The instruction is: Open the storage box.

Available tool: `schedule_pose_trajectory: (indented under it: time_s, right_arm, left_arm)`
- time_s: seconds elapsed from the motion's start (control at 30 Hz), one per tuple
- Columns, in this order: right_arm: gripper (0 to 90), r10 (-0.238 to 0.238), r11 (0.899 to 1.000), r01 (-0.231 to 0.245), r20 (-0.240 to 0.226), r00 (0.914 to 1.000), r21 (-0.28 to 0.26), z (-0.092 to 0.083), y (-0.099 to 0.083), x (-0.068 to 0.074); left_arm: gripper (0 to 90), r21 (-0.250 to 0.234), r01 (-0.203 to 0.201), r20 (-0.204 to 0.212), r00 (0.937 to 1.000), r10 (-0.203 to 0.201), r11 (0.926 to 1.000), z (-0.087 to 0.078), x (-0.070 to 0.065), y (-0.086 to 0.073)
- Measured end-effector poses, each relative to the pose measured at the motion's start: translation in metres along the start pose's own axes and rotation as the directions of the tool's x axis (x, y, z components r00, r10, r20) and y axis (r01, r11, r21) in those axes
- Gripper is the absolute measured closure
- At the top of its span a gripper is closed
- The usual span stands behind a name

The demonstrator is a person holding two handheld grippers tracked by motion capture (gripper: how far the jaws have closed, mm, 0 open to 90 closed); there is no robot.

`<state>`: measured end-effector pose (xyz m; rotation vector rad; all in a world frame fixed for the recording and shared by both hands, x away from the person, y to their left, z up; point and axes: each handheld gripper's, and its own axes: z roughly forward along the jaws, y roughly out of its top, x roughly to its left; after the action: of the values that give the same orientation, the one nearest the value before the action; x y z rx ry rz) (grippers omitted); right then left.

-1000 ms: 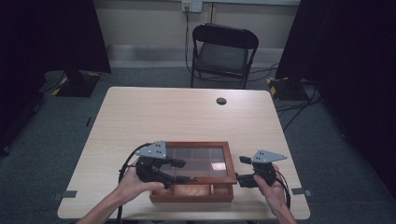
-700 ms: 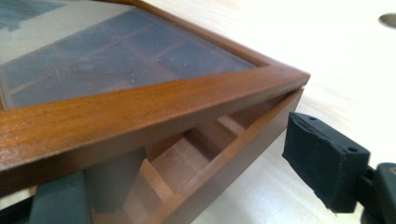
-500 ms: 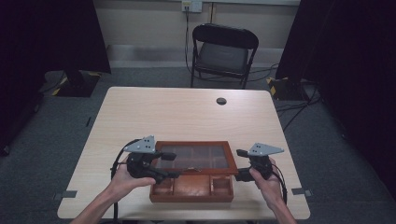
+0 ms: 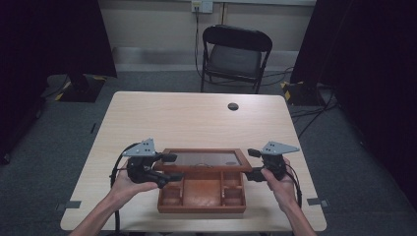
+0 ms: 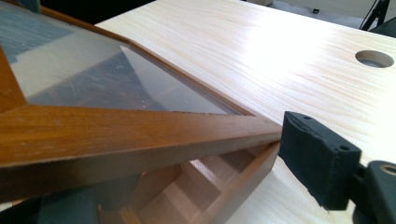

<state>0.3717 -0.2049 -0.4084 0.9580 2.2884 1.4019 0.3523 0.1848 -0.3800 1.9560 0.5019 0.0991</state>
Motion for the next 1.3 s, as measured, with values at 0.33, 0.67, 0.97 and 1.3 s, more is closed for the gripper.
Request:
schedule_pose_trajectory:
  time_s: [0.33,0.67,0.97,1.3]
  right_arm:
    - [21.8,0.04,0.999,-0.04,-0.034,0.9987,-0.005,0.006,0.004,-0.003]
    - [25.6,0.042,0.999,-0.042,-0.041,0.9983,0.0,0.007,0.011,-0.004]
    - [33.9,0.054,0.998,-0.056,-0.07,0.9961,-0.018,0.009,0.016,-0.008]
    - [35.6,0.068,0.997,-0.072,-0.102,0.9925,-0.042,0.013,0.019,-0.013]
  left_arm:
    - [31.9,-0.028,0.031,-0.04,0.9987,-0.032,0.9991,-0.006,0.011,-0.005]
    - [31.0,-0.047,0.039,-0.087,0.9953,-0.043,0.9981,-0.007,0.022,-0.01]
    - [33.1,-0.074,0.059,-0.139,0.9879,-0.068,0.9956,-0.012,0.031,-0.013]
    - [43.8,-0.079,0.091,-0.167,0.9806,-0.103,0.9927,-0.011,0.048,-0.02]
